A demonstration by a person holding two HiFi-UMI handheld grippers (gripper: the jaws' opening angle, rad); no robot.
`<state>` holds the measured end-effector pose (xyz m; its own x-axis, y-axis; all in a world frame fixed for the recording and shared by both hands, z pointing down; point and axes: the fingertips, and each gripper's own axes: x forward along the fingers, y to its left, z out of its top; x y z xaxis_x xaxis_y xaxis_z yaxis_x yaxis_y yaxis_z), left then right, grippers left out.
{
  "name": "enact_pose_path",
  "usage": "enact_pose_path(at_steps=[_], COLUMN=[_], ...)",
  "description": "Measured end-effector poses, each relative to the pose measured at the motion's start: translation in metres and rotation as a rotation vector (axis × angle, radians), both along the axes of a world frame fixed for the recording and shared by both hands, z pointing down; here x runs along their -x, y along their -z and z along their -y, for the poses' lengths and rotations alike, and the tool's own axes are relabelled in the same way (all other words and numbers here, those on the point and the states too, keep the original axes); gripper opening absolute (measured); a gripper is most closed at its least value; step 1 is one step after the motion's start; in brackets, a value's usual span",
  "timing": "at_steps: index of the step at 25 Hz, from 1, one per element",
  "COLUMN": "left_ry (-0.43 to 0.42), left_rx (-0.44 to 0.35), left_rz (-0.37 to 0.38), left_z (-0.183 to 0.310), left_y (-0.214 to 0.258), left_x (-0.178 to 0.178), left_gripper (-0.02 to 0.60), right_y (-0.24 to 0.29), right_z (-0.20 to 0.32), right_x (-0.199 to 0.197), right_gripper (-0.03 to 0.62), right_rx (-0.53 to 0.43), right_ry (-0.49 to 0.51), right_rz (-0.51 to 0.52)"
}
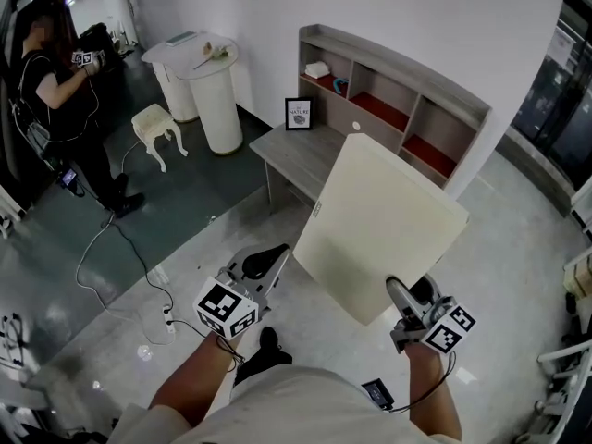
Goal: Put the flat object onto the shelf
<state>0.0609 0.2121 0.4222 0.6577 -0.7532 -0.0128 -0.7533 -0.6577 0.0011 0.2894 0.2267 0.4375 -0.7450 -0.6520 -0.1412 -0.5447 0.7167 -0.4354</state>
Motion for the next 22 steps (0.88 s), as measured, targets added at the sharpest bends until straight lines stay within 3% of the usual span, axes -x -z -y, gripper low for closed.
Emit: enact_pose_path(at_steps=[15,22], left_ry=[0.015,0.023], left_rx=[0.011,0.023], left_rz=[-0.019,-0.015], left_z=[0.087,0.109], left_y=[0.007,0.002], left_x=[0.161,0.202], left_gripper=[0.012,0.012], right_y=[0.015,0.009], right_z=[0.095,0.122], right_x=[0.144,0.184], right_gripper=[0.287,0.287], right_rx=[0.008,0.022], right_ry=[-0.014,-0.011], right_rz=[0.022,0.015])
